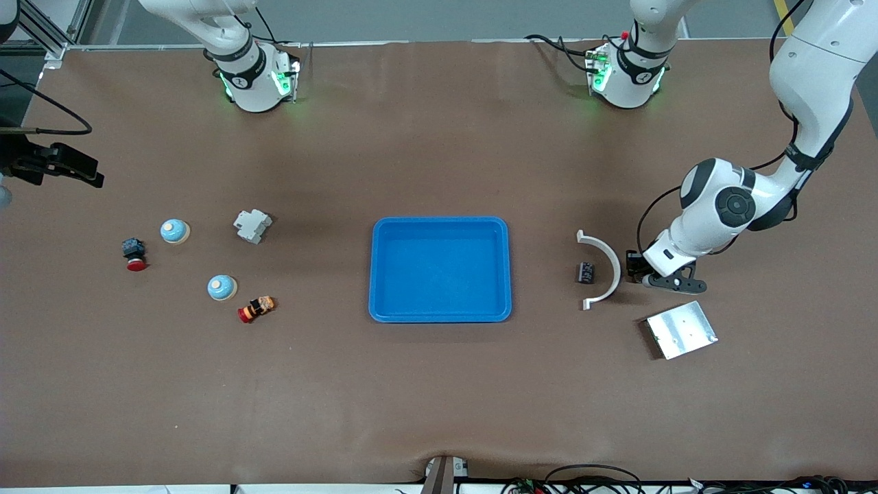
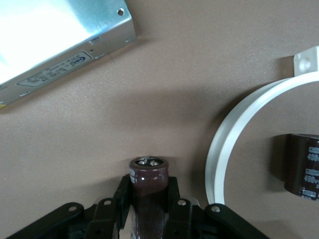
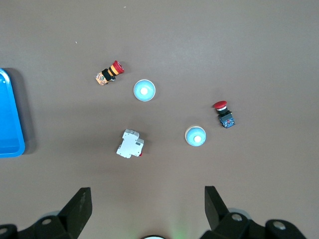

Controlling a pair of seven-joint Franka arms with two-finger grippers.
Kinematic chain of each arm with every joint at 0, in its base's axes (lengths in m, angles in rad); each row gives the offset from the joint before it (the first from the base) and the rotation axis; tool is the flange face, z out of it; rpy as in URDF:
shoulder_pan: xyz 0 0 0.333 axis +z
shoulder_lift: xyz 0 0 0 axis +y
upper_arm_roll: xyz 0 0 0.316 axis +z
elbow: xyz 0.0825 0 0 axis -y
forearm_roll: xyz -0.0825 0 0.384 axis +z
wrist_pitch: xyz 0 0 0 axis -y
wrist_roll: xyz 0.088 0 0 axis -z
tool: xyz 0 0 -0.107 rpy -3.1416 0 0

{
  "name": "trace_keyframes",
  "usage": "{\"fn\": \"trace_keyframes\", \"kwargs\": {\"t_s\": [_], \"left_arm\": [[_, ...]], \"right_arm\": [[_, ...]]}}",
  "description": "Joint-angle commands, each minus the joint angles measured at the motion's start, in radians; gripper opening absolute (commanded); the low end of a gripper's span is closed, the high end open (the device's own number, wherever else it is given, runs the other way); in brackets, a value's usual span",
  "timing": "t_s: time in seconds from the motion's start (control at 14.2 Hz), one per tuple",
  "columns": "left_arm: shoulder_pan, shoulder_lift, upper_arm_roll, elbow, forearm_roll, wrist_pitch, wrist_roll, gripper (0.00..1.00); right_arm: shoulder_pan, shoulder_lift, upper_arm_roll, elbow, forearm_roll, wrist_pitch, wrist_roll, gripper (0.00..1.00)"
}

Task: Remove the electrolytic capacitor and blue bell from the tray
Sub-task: 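Place the capacitor by the arc with the left gripper while the right gripper retracts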

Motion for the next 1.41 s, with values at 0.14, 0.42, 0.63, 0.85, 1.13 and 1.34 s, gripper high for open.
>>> {"fn": "trace_keyframes", "kwargs": {"t_s": [0.14, 0.42, 0.63, 0.85, 1.13, 1.34], "left_arm": [[-0.001, 0.027, 0.013, 0.027, 0.039, 0.009, -0.069, 1.0], [-0.029, -0.005, 0.002, 0.083, 0.044, -0.063, -0.184, 1.0], [-0.027, -0.008, -0.016, 0.139, 0.032, -0.109, -0.192, 1.0], [-0.026, -0.028, -0.073, 0.209, 0.024, -0.213, -0.202, 1.0], [-0.023, -0.031, -0.147, 0.315, -0.039, -0.333, -0.227, 1.0], [-0.023, -0.034, -0.17, 0.34, -0.076, -0.341, -0.259, 1.0]], "right_arm": [[-0.023, 0.0, 0.009, 0.007, -0.013, 0.038, -0.001, 1.0], [-0.017, 0.0, 0.012, 0.013, -0.026, 0.035, -0.003, 1.0], [-0.02, 0.0, 0.011, 0.027, -0.026, 0.033, -0.004, 1.0], [-0.02, 0.0, 0.011, 0.036, -0.027, 0.027, -0.021, 1.0], [-0.046, 0.002, 0.009, 0.03, -0.007, 0.07, -0.024, 1.0], [-0.043, 0.002, 0.011, 0.03, -0.007, 0.067, -0.023, 1.0]]}}
